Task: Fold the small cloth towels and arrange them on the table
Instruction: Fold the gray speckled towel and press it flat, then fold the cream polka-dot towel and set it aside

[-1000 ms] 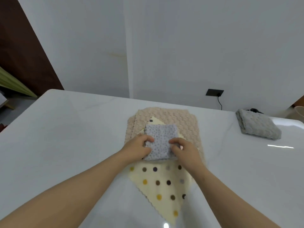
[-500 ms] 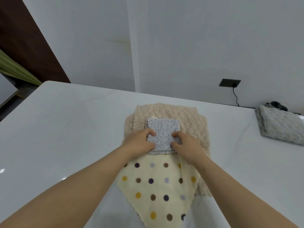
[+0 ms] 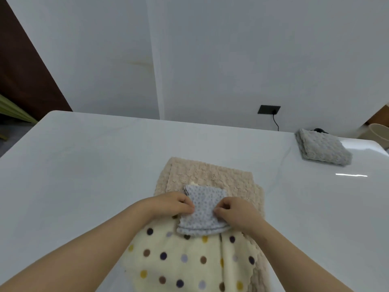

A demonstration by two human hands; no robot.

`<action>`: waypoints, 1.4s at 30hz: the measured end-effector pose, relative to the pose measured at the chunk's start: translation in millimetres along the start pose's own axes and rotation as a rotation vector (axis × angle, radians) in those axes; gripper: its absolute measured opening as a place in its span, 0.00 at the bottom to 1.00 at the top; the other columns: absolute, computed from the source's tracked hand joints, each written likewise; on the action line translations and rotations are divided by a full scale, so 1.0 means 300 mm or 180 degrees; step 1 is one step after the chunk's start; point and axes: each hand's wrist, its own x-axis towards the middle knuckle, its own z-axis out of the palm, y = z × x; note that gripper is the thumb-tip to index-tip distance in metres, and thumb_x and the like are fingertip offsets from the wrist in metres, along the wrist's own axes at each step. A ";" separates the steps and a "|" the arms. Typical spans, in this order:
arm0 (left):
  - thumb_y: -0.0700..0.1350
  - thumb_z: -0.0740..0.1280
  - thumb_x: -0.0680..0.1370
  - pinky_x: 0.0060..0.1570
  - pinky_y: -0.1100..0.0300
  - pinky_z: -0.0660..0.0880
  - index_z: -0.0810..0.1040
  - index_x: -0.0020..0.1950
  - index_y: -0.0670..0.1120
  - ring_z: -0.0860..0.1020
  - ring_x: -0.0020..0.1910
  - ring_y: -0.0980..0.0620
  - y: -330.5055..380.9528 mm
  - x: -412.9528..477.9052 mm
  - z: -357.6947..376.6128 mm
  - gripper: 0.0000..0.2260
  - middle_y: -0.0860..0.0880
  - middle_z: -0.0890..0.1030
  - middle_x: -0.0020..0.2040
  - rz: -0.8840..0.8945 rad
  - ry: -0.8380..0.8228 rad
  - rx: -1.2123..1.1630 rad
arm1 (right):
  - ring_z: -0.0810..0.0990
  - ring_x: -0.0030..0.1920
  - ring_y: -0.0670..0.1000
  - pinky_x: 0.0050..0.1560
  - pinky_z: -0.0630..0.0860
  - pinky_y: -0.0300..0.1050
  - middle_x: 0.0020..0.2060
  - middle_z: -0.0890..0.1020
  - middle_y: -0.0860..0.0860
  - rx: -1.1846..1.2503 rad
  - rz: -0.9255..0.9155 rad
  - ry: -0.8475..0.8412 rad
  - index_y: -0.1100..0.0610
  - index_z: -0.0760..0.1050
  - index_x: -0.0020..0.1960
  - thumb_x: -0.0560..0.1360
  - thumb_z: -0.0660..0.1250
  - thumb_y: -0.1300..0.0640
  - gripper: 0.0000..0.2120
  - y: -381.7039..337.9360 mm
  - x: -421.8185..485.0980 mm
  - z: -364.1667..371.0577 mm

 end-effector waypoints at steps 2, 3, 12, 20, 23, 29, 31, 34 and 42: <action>0.52 0.62 0.78 0.64 0.61 0.66 0.77 0.61 0.50 0.71 0.62 0.55 0.008 -0.039 -0.004 0.14 0.55 0.74 0.62 -0.0141 -0.0201 0.0159 | 0.69 0.30 0.45 0.34 0.68 0.37 0.29 0.73 0.46 0.0121 0.0094 -0.0180 0.54 0.72 0.36 0.76 0.62 0.51 0.11 -0.002 -0.032 0.002; 0.53 0.62 0.78 0.64 0.60 0.65 0.77 0.61 0.50 0.71 0.62 0.55 0.013 -0.059 -0.008 0.15 0.54 0.74 0.63 -0.0161 -0.0242 0.0237 | 0.68 0.27 0.45 0.33 0.67 0.37 0.27 0.71 0.47 0.0229 0.0130 -0.0259 0.55 0.72 0.36 0.76 0.62 0.51 0.12 -0.006 -0.048 -0.003; 0.39 0.64 0.76 0.37 0.64 0.73 0.80 0.44 0.50 0.75 0.37 0.55 0.179 -0.011 -0.146 0.08 0.53 0.77 0.38 0.0738 0.1466 -0.0449 | 0.78 0.36 0.49 0.42 0.76 0.44 0.37 0.81 0.51 0.1166 -0.0455 0.1284 0.58 0.79 0.42 0.73 0.64 0.60 0.05 -0.074 0.013 -0.188; 0.34 0.61 0.75 0.48 0.61 0.73 0.77 0.51 0.50 0.75 0.48 0.52 0.246 0.341 -0.259 0.13 0.48 0.76 0.59 0.0637 0.1847 -0.0664 | 0.81 0.41 0.54 0.47 0.78 0.46 0.46 0.80 0.52 0.1326 -0.0414 0.1319 0.55 0.76 0.50 0.75 0.59 0.64 0.09 -0.014 0.380 -0.290; 0.34 0.62 0.75 0.50 0.62 0.71 0.75 0.57 0.49 0.72 0.55 0.53 0.213 0.442 -0.276 0.15 0.48 0.74 0.62 0.0431 0.1860 -0.0734 | 0.81 0.46 0.56 0.50 0.77 0.48 0.49 0.79 0.52 0.1329 -0.0415 0.1262 0.56 0.76 0.53 0.74 0.59 0.65 0.11 0.000 0.493 -0.285; 0.34 0.62 0.75 0.53 0.64 0.68 0.74 0.63 0.49 0.71 0.56 0.54 0.153 0.544 -0.321 0.18 0.48 0.74 0.63 0.0223 0.2387 -0.0608 | 0.78 0.45 0.54 0.46 0.75 0.46 0.47 0.77 0.48 0.1259 -0.0331 0.1179 0.52 0.74 0.55 0.74 0.57 0.65 0.14 0.009 0.626 -0.251; 0.33 0.61 0.76 0.54 0.64 0.68 0.74 0.63 0.48 0.72 0.58 0.52 0.140 0.549 -0.331 0.18 0.47 0.74 0.63 0.0177 0.2502 -0.0600 | 0.77 0.46 0.51 0.44 0.73 0.44 0.49 0.77 0.46 0.1124 -0.0281 0.1194 0.51 0.74 0.56 0.74 0.56 0.64 0.16 0.002 0.647 -0.242; 0.32 0.59 0.76 0.56 0.64 0.67 0.73 0.64 0.48 0.71 0.63 0.50 0.129 0.559 -0.341 0.19 0.47 0.73 0.64 0.0145 0.2498 -0.0493 | 0.76 0.50 0.50 0.44 0.70 0.43 0.54 0.78 0.46 0.0918 -0.0266 0.1168 0.50 0.73 0.59 0.74 0.56 0.63 0.17 -0.010 0.656 -0.232; 0.43 0.58 0.78 0.62 0.53 0.64 0.62 0.71 0.50 0.62 0.67 0.44 0.151 0.506 -0.287 0.21 0.48 0.60 0.71 -0.0298 0.2594 0.0498 | 0.67 0.66 0.55 0.65 0.66 0.48 0.68 0.70 0.52 0.0658 -0.0421 0.1070 0.53 0.66 0.69 0.77 0.58 0.60 0.21 -0.026 0.578 -0.211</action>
